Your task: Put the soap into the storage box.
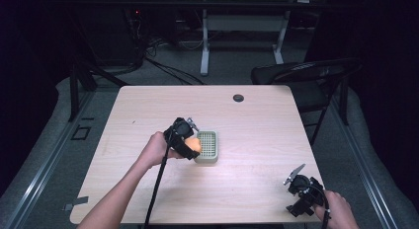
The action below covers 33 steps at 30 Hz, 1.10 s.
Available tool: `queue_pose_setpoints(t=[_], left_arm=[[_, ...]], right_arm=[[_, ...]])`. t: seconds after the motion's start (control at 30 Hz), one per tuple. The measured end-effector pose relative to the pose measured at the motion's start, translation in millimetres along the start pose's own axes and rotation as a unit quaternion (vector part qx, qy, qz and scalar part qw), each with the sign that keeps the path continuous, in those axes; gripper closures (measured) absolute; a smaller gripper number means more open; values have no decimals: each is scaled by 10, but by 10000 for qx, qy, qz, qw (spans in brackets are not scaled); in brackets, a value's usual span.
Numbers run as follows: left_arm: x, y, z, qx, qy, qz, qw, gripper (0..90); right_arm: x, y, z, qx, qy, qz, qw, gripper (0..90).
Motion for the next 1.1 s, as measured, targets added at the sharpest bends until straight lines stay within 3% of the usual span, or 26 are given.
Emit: queue_pose_setpoints(t=[1.1], left_arm=[[323,401,-211,44,-77,-177,9998,267]], right_arm=[[0,-6,8,15,53,-5,10000,157]])
Point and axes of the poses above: each handheld gripper's, and its own axes: x roughly forward along the jaws, y roughly out of its top, z roughly to its right, the point moved 3 cm from there along x, roughly forward along the jaws, and after that the axes turned 15 degrees about -y, right-handed, at the moved point
